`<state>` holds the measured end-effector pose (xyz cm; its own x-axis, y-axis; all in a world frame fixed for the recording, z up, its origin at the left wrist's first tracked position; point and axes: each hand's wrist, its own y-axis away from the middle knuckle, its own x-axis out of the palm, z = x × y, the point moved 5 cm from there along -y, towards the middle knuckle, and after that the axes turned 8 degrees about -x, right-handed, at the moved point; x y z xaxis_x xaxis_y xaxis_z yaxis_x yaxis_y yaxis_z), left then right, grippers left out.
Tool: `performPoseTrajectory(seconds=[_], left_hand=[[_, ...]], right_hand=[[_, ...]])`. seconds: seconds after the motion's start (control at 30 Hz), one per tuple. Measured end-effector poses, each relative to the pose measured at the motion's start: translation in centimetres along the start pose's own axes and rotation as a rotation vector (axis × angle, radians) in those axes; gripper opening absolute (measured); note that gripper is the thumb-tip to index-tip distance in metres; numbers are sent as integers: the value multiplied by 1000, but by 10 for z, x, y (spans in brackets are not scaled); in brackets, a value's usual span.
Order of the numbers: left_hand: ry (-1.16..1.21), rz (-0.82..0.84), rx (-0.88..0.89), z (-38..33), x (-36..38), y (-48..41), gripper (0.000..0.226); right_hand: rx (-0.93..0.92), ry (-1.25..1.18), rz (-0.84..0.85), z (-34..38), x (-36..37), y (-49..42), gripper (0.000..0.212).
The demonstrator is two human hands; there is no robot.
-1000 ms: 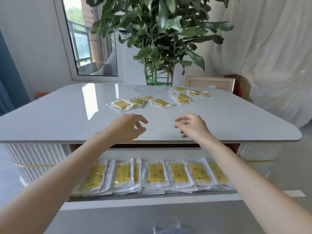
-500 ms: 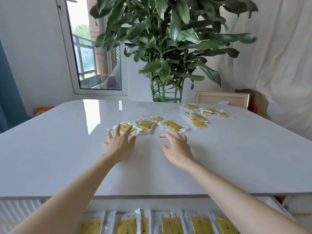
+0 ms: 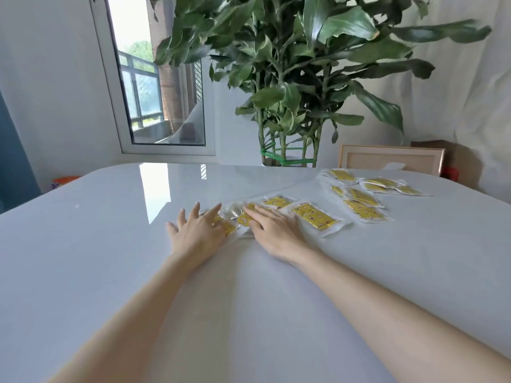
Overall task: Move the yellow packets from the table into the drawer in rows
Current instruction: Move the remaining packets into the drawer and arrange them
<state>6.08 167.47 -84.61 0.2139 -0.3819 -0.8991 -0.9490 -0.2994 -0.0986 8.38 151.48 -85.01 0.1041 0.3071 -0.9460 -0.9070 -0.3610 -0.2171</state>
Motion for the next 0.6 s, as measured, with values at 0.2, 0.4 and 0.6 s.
performPoseTrajectory(seconds=[0.2, 0.4, 0.6], left_hand=[[196, -16, 39, 5, -13, 16, 53], [488, -25, -16, 17, -36, 59, 55], [698, 42, -35, 12, -36, 101, 58]], right_hand=[[-41, -149, -74, 4, -16, 25, 40], [22, -328, -148, 6, -31, 75, 14], [201, -445, -186, -3, -53, 113, 18]])
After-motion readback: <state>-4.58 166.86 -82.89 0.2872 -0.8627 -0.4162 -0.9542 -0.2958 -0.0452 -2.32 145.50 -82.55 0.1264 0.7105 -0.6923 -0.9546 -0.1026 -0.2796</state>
